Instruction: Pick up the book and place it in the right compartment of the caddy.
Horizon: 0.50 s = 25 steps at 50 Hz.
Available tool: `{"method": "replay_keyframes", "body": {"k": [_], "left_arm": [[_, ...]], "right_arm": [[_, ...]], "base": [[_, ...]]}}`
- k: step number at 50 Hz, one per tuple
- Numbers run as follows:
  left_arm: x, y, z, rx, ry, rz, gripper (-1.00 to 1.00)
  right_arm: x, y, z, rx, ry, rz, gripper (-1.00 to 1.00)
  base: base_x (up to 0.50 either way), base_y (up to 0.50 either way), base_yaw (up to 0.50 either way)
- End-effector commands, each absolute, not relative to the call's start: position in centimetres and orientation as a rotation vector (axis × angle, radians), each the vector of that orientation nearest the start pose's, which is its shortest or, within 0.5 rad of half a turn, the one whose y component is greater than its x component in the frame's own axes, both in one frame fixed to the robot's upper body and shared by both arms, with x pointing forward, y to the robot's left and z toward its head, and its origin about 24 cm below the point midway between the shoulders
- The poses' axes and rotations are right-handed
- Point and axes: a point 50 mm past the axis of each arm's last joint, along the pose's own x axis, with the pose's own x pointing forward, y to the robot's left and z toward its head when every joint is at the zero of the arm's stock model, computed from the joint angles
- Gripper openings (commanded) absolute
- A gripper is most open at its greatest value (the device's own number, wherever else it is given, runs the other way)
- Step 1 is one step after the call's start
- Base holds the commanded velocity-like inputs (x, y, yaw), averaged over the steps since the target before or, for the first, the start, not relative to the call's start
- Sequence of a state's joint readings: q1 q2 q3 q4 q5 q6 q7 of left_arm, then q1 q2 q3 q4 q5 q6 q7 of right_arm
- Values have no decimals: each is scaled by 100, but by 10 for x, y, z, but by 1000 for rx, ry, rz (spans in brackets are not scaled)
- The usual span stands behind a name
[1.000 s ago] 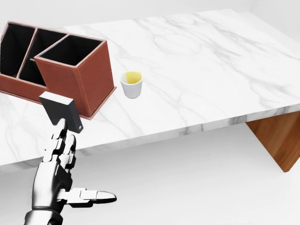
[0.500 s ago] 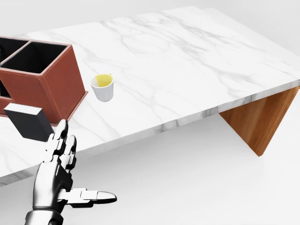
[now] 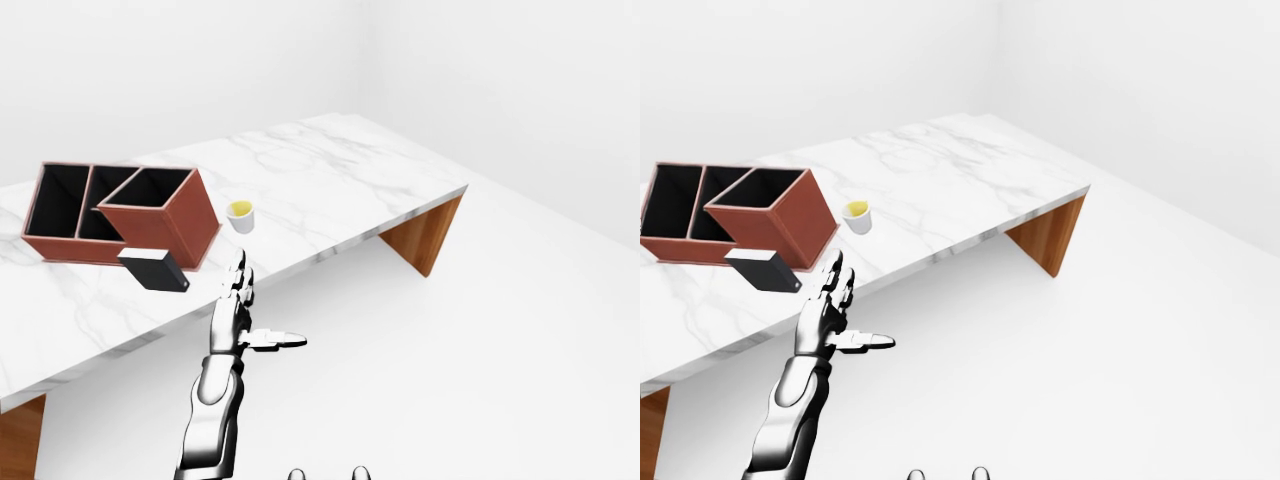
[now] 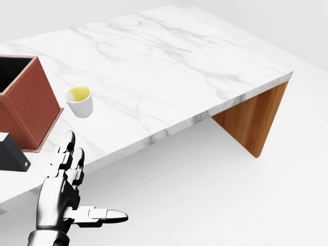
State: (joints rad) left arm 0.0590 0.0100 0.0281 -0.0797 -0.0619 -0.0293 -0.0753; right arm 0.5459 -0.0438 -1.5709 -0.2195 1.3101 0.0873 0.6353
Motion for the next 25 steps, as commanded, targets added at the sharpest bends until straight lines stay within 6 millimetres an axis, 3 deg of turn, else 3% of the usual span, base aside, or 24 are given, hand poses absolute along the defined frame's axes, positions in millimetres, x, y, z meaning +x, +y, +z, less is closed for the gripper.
{"method": "replay_keyframes", "body": {"k": [1, 25], "left_arm": [[242, 158, 49, -47, -56, -33, 100], [240, 157, 52, -44, -64, -32, 100]], "right_arm": [[-80, -377, 147, 190, -772, -759, 100], [-80, -377, 147, 190, -771, -762, 100]], "base": [[0, 0, -23], [0, 0, -24]]}}
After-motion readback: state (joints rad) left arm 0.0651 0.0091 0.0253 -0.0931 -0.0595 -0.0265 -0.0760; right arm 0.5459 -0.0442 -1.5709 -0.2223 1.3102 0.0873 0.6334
